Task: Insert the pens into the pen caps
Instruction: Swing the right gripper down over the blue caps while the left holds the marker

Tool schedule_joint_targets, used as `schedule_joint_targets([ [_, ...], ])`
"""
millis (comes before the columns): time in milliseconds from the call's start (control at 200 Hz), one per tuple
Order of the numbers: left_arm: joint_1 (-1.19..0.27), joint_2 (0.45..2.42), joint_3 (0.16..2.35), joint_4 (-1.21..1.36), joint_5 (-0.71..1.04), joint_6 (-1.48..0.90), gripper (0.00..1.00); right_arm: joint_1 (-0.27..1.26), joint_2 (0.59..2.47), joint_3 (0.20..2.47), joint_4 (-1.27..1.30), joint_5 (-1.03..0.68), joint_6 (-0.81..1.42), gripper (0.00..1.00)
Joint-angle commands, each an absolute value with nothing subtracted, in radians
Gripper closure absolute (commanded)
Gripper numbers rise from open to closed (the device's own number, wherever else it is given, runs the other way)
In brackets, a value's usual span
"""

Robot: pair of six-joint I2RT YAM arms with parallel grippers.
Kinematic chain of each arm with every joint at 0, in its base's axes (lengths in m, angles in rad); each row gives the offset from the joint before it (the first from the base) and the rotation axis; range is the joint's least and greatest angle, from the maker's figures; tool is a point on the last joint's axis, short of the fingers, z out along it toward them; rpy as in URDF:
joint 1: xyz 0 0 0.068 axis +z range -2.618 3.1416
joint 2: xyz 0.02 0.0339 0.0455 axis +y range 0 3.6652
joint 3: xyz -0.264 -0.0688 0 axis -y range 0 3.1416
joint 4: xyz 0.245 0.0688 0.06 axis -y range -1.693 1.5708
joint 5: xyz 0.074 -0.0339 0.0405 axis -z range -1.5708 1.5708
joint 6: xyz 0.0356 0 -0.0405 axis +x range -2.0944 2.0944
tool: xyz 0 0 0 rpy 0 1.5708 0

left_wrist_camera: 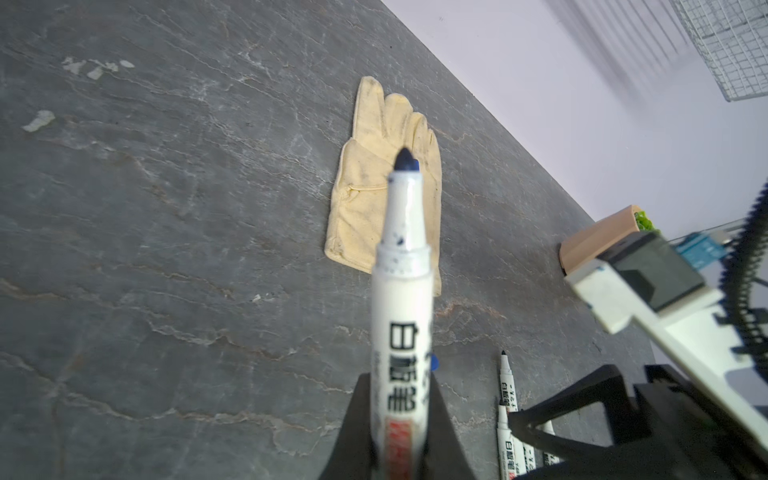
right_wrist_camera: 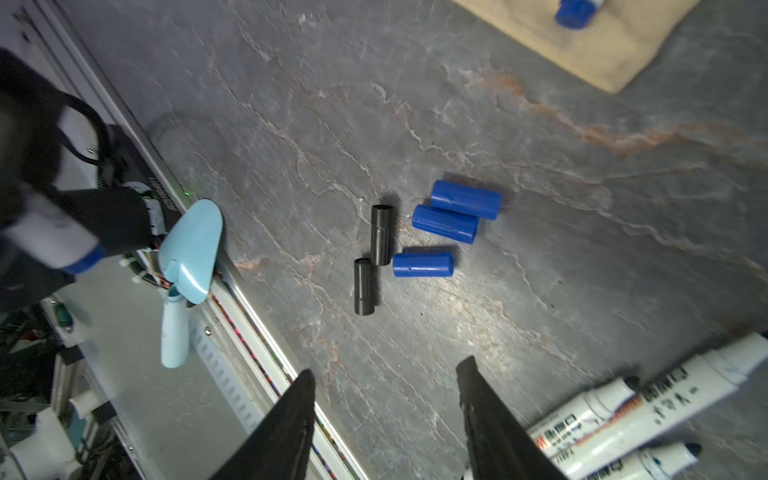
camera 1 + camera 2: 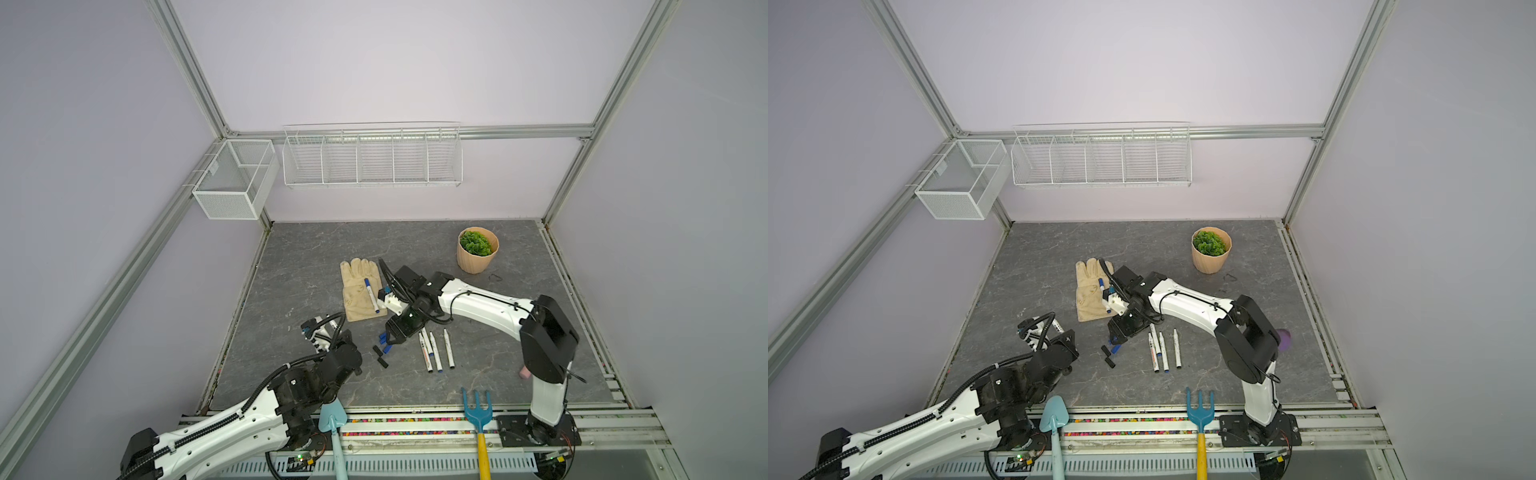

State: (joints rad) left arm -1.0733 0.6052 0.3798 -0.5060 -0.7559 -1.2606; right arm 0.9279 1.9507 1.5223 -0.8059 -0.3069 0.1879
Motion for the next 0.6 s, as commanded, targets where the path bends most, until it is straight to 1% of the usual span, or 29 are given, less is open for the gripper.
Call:
schedule_joint_targets([
  [0, -1.071, 0.554, 0.366, -0.606, -0.795, -1.323, 1.0, 0.958, 2.008, 1.579, -0.902, -0.201, 0.146, 0.39],
  [290, -1.071, 0.554, 0.379, -0.62, -0.784, -1.298, 1.0, 0.992, 2.138, 1.712, -0.95, -0.104, 0.149, 0.35],
  [595, -1.071, 0.563, 0.39, -0.626, -0.774, -1.279, 1.0, 0.992, 2.224, 1.79, -1.018, -0.031, 0.161, 0.34],
])
